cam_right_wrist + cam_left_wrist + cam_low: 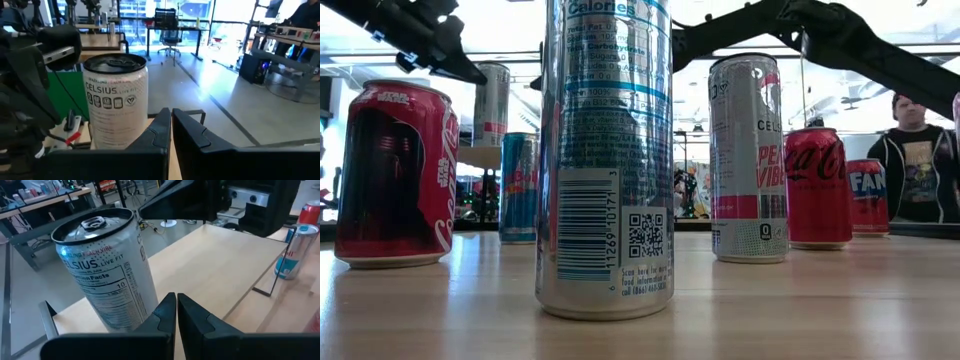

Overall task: Place canned beverage on shelf
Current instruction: Put the white pink soda can on the shelf

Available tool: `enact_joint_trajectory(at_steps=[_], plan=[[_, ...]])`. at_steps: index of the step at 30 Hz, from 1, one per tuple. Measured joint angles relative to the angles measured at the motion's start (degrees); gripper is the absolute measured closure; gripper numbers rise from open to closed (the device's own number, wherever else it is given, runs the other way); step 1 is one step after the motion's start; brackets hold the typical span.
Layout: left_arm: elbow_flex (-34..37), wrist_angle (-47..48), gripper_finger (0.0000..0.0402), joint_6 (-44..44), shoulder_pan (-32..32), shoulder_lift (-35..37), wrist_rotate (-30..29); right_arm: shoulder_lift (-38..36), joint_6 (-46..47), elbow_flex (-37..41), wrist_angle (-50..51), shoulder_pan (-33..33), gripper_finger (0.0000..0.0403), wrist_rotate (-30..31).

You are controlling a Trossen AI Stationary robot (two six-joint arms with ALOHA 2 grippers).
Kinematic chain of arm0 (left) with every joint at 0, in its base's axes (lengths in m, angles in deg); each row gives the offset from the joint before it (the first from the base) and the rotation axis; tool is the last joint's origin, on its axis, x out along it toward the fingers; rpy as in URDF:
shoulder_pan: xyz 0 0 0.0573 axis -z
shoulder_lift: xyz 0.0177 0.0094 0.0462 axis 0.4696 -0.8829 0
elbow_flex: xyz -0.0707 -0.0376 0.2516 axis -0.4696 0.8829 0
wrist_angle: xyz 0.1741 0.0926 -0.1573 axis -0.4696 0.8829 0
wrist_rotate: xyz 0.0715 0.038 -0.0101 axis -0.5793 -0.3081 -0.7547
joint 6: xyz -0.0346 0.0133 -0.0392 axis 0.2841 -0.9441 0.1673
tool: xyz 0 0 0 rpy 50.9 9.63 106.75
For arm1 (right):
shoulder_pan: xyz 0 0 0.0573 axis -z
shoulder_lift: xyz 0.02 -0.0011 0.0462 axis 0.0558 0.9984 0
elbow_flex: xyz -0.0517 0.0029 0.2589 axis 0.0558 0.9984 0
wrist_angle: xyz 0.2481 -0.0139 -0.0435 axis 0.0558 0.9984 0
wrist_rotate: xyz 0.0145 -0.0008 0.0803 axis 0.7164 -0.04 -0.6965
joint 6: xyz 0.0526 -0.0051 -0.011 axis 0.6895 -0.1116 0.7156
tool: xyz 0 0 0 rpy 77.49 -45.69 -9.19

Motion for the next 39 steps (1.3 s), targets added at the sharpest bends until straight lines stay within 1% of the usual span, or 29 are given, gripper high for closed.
enact_joint_trajectory(at_steps=[13,17,26,33,39], plan=[[0.0,0.1,0.0402,0.6,0.0,0.3,-0.8,3.4,2.4,0.1,-4.8,0.0,0.0394,-1.0],[0.0,0.1,0.0402,0.7,0.0,0.5,-0.8,4.1,3.0,0.1,-7.6,0.0,0.0394,-1.3],[-3.9,7.3,0.0402,5.0,0.0,1.2,-0.5,5.9,3.4,0.1,-9.6,-0.2,0.0394,-1.4],[-2.4,7.5,0.0402,5.1,-0.1,0.7,-1.0,7.2,3.5,0.1,-11.2,-0.7,0.0394,-1.4],[-1.6,7.2,0.0402,5.3,-0.1,0.2,-3.2,7.5,3.5,0.1,-12.7,-1.0,0.0394,-1.4]])
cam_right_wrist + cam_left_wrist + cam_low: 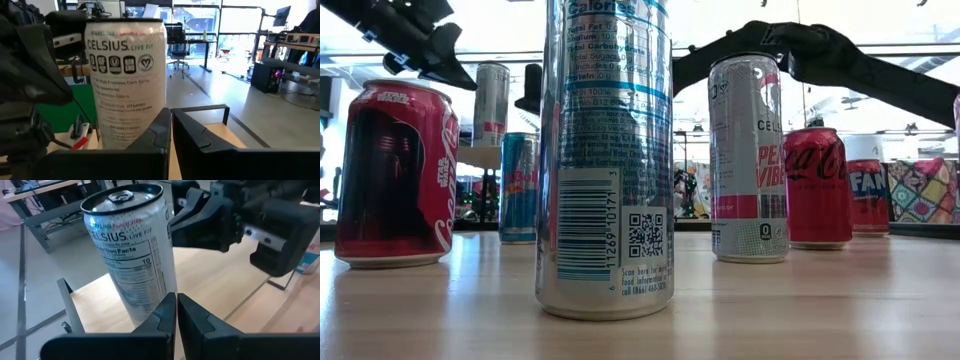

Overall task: Place canned beverage on shelf
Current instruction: Put the white pink soda can on the shelf

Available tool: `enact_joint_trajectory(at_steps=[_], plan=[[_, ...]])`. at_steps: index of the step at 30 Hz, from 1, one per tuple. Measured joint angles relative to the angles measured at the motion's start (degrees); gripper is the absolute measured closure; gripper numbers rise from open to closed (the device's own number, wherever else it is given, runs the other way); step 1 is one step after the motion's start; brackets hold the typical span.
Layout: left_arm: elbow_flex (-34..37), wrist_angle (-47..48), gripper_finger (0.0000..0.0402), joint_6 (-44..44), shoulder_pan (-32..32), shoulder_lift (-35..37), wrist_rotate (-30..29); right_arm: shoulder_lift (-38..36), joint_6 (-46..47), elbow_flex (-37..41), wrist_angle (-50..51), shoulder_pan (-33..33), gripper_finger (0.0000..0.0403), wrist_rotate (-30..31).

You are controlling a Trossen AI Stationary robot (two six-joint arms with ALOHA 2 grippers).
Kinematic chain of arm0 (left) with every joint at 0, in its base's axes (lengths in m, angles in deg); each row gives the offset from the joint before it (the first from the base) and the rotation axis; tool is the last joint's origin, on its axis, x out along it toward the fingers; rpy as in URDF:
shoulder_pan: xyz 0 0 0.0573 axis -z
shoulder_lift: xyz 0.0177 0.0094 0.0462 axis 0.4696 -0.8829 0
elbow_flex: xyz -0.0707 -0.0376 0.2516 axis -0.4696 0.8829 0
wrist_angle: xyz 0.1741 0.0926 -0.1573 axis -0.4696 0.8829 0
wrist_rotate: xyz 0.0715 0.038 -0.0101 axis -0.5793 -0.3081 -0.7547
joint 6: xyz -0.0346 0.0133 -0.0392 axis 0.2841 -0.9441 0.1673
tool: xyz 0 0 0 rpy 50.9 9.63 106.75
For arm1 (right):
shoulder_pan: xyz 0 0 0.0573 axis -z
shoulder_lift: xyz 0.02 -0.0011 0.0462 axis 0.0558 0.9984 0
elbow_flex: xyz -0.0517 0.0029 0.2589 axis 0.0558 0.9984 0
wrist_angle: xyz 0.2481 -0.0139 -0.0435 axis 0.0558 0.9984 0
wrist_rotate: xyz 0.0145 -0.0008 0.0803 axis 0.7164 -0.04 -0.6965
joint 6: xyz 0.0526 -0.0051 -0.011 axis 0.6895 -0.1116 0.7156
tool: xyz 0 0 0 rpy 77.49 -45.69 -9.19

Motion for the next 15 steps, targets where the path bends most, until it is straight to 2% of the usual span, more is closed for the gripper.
enact_joint_trajectory(at_steps=[15], plan=[[0.2,-1.0,0.0402,-0.2,0.0,-0.2,-5.4,0.0,-0.8,0.0,-0.6,-1.2,0.0394,-1.1]])
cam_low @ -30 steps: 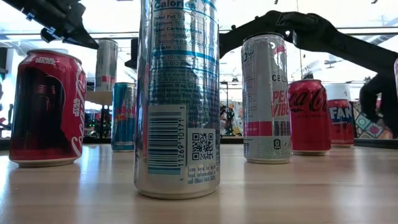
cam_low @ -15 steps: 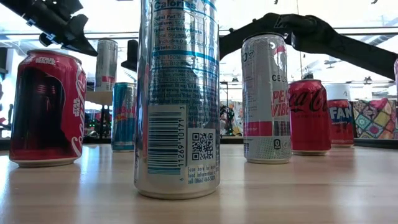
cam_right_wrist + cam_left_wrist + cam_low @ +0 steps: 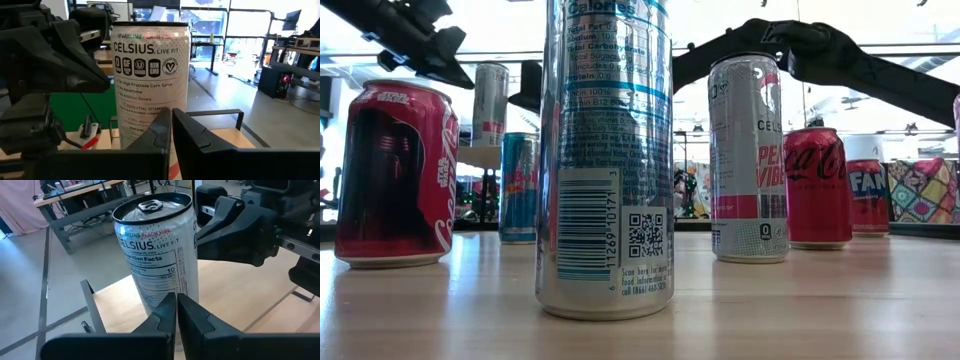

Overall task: Place canned beverage on shelf
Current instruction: Put the white pink soda can on the shelf

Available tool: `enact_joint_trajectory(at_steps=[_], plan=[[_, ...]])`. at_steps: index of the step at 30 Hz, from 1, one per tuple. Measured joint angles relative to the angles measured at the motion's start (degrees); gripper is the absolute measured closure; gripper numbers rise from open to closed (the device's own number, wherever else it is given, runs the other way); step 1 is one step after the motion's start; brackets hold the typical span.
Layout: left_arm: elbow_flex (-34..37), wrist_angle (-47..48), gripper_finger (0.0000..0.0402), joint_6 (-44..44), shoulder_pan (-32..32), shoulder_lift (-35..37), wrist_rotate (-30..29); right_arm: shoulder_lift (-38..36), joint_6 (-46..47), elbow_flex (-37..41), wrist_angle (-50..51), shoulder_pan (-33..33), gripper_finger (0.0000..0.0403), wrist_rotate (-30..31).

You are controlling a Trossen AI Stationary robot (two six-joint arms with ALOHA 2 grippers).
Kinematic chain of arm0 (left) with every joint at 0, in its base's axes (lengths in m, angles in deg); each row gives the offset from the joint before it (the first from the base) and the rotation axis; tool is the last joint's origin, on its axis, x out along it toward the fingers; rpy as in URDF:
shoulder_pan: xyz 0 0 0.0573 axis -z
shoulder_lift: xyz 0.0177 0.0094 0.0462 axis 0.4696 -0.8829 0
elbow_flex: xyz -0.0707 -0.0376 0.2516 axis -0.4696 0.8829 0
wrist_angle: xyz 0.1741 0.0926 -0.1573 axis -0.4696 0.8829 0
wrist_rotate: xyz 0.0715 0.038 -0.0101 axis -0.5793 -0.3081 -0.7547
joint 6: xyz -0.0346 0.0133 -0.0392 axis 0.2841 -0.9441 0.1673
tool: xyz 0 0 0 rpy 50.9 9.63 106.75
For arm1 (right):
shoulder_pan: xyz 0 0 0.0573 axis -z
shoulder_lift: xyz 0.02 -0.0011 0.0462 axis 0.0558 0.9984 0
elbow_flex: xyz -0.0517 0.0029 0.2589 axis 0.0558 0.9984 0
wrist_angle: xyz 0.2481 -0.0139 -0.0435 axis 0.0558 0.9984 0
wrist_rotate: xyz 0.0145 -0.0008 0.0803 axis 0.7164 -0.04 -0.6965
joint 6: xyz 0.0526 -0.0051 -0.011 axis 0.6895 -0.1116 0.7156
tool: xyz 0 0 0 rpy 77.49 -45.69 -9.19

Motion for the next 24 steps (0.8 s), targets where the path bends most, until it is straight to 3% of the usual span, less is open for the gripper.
enact_joint_trajectory(at_steps=[24], plan=[[0.0,-3.6,0.0402,-1.7,0.0,-3.3,-4.3,-0.3,0.2,0.0,1.7,-0.1,0.0394,-5.8]])
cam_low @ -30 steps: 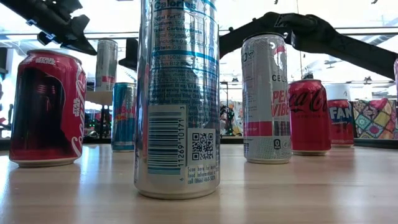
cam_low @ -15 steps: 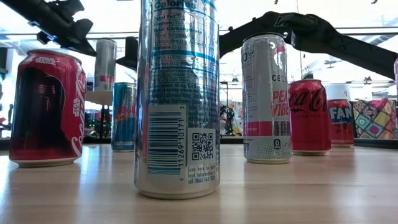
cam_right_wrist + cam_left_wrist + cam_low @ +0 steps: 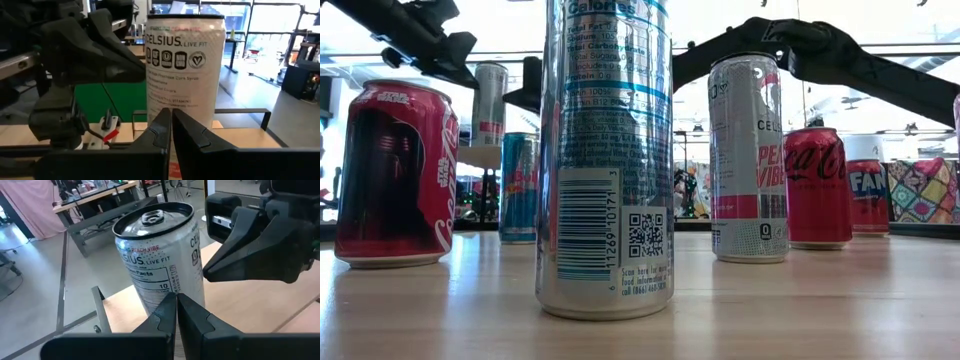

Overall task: Place canned beverage on shelf
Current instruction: Put the white pink soda can on the shelf

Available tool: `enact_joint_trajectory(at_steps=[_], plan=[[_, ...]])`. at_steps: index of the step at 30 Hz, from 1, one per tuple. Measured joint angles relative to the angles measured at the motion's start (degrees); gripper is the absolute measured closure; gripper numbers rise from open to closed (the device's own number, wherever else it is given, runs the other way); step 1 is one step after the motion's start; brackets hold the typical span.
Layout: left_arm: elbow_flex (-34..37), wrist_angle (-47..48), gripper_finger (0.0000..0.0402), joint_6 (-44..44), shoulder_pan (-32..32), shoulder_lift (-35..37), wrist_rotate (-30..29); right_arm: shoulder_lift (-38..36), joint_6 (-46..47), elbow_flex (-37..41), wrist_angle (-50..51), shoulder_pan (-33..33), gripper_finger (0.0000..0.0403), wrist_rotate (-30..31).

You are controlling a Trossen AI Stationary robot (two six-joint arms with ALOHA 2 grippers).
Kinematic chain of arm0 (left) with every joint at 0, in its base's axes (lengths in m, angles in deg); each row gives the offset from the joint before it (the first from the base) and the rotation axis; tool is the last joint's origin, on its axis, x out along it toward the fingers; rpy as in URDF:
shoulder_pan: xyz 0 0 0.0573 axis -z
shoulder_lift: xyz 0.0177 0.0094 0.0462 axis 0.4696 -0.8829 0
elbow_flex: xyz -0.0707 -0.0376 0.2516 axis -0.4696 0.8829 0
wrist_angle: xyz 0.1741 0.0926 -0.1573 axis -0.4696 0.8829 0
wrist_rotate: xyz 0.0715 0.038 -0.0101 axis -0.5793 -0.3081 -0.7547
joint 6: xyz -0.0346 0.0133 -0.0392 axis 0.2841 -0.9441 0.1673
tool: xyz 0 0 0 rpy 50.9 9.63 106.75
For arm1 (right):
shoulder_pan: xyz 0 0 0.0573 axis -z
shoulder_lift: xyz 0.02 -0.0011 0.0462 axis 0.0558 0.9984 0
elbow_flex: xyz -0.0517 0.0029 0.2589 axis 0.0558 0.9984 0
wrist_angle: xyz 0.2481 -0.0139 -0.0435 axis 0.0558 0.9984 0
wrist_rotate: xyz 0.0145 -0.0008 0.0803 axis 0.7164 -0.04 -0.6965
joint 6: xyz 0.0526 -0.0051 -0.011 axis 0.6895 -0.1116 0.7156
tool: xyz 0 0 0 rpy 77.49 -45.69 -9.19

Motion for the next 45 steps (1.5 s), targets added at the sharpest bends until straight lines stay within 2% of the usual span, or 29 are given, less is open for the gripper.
enact_joint_trajectory(at_steps=[2,4,6,12,19,27,33,36,45], plan=[[0.0,0.2,0.0402,0.1,0.0,0.2,0.5,-0.1,0.6,0.0,0.4,0.3,0.0394,0.0],[-0.1,0.9,0.0402,0.2,0.0,0.6,3.6,-0.3,1.3,0.0,0.9,0.7,0.0394,0.6],[-0.3,1.5,0.0402,0.3,0.0,1.0,5.6,-0.6,1.7,0.0,1.7,1.4,0.0394,3.0],[-0.2,3.7,0.0402,0.4,0.0,1.6,5.9,-0.6,1.7,0.0,0.6,2.5,0.0394,5.4],[-0.1,3.8,0.0402,0.3,-0.1,1.4,2.0,0.3,1.4,-0.1,-0.4,2.4,0.0394,6.1],[-0.1,3.6,0.0402,-0.2,-0.1,0.7,1.9,0.4,1.2,-0.1,-1.2,1.5,0.0394,6.1],[0.0,-0.6,0.0402,-3.2,-0.7,-0.9,1.2,0.4,-0.4,-0.1,-1.4,0.2,0.0394,6.0],[0.0,-0.6,0.0402,-3.0,-1.2,-1.1,-1.0,0.4,-1.2,-0.1,-1.2,-0.3,0.0394,5.9],[-0.1,-0.4,0.0402,-1.7,-2.6,-0.8,-1.6,0.4,-1.9,-0.1,0.6,-0.9,0.0394,5.6]])
